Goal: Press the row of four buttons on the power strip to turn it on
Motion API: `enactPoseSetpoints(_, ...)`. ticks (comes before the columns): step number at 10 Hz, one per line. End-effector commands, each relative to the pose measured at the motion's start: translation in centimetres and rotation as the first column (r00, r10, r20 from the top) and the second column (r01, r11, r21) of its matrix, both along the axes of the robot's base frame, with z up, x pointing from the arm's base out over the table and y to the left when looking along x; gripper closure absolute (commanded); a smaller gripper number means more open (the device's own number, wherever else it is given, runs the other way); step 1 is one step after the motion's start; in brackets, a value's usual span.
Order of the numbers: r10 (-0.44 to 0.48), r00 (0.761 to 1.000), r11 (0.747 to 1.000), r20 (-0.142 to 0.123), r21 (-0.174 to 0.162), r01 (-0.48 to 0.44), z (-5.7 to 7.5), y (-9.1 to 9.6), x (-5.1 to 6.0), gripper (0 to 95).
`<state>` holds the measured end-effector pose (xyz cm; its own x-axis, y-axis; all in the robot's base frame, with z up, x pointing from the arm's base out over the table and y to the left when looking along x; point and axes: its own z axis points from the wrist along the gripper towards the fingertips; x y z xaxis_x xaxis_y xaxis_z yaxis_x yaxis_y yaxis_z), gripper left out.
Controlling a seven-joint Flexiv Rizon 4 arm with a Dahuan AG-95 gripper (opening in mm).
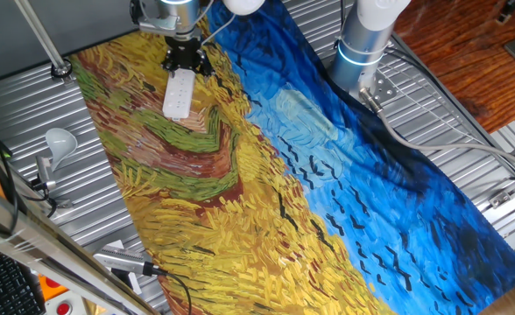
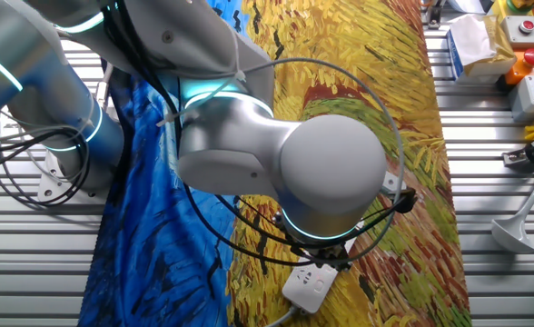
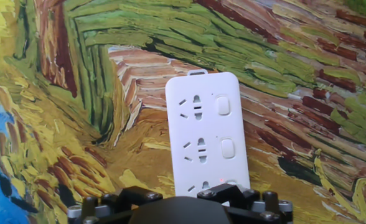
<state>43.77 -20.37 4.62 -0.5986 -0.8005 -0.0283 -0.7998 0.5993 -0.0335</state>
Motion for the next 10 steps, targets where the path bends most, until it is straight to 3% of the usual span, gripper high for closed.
enactPoseSetpoints(1, -0.015, 1.000, 1.000, -0.001, 0.009, 0.015, 0.2, 0.2, 0.0, 0.0)
enactPoseSetpoints(2, -0.023, 1.000, 1.000, 0.002, 0.006, 0.023, 0.2, 0.2, 0.0, 0.0)
enactPoseSetpoints(3, -0.020, 1.000, 1.000, 0.003, 0.005, 0.020, 0.2, 0.2, 0.0, 19.0)
enactPoseSetpoints(6, 0.025, 1.000, 0.999, -0.014, -0.019, -0.025, 0.2, 0.2, 0.0, 19.0)
enactPoseSetpoints(7, 0.031, 0.999, 0.999, -0.014, -0.021, -0.031, 0.2, 0.2, 0.0, 0.0)
enactPoseSetpoints(9, 0.036, 0.999, 0.999, -0.015, -0.009, -0.036, 0.1, 0.3, 0.2, 0.0)
enactPoseSetpoints(10, 0.040, 0.999, 0.999, -0.016, -0.002, -0.040, -0.5, 1.0, 1.2, 0.0)
